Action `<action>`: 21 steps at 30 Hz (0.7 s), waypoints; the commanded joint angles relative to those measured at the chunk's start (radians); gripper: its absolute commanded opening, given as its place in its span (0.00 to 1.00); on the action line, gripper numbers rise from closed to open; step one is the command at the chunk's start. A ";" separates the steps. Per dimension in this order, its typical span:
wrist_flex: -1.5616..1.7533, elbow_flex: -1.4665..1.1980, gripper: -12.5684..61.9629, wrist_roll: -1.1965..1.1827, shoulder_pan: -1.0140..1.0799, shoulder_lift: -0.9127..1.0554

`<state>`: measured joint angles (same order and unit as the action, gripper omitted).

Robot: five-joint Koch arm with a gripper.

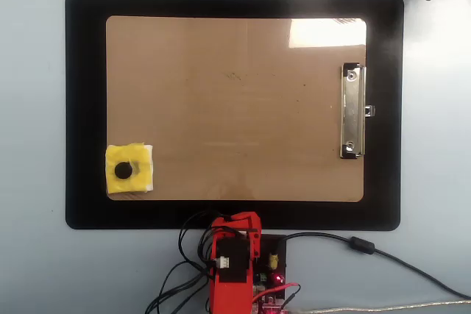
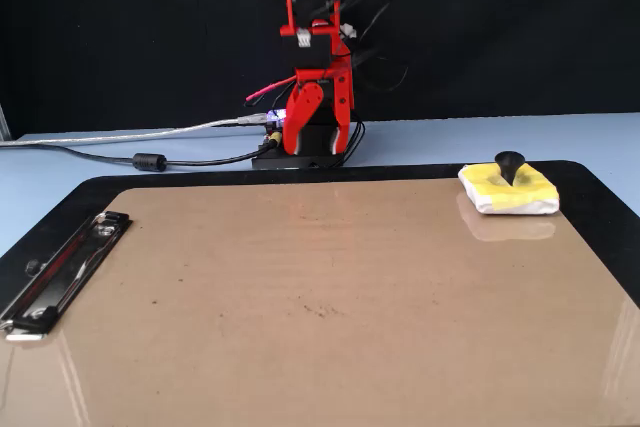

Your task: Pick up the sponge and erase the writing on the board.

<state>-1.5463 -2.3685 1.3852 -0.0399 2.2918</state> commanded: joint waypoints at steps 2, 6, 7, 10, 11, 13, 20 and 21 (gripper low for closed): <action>-0.055 -0.031 0.63 0.025 -0.003 0.060; -0.107 -0.086 0.64 0.025 -0.003 0.058; -0.124 -0.092 0.64 0.023 -0.003 0.060; -0.130 -0.094 0.63 0.021 -0.003 0.060; -0.129 -0.092 0.63 0.021 -0.003 0.058; -0.129 -0.092 0.63 0.021 -0.005 0.058; -0.129 -0.092 0.63 0.021 -0.003 0.058; -0.129 -0.092 0.63 0.020 -0.005 0.058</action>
<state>-1.5616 -2.4467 1.3944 -0.0337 2.2918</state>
